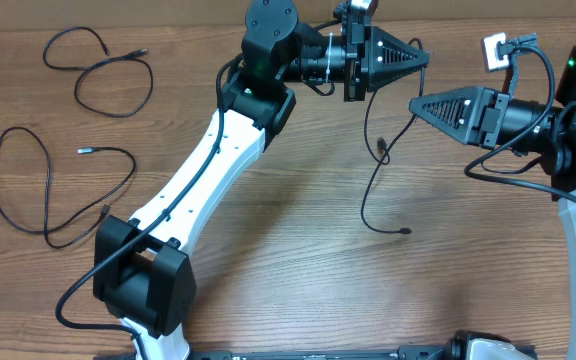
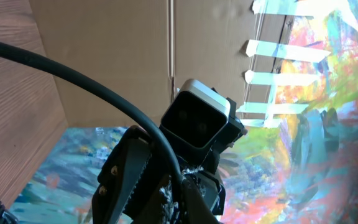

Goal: Untangle cables

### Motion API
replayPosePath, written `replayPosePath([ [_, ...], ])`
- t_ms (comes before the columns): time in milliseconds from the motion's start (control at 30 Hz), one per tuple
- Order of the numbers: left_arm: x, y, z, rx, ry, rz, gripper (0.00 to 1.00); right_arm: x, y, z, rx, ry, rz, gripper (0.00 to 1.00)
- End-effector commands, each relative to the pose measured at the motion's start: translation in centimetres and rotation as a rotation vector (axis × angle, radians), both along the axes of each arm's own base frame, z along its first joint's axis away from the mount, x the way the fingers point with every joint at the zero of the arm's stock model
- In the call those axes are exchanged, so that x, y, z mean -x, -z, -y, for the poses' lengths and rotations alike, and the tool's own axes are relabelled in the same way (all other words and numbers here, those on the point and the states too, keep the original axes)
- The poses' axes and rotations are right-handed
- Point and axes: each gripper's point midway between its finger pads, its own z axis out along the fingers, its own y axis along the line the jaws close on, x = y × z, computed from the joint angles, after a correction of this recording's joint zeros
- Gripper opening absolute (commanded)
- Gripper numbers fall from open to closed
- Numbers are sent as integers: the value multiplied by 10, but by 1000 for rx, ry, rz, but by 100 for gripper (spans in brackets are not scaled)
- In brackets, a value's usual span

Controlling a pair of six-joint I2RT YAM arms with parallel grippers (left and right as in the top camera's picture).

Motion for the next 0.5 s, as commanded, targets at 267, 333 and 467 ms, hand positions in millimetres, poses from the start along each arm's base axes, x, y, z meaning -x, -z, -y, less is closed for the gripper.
replayPosePath([
  [267, 27, -12, 8, 4, 94, 33, 4, 2, -7, -2, 12, 11, 21, 41],
  [333, 28, -11, 7, 3, 100, 34, 4, 2, -7, -2, 12, 11, 20, 38],
  [467, 28, -11, 7, 3, 102, 34, 4, 2, -7, -2, 12, 11, 19, 26],
])
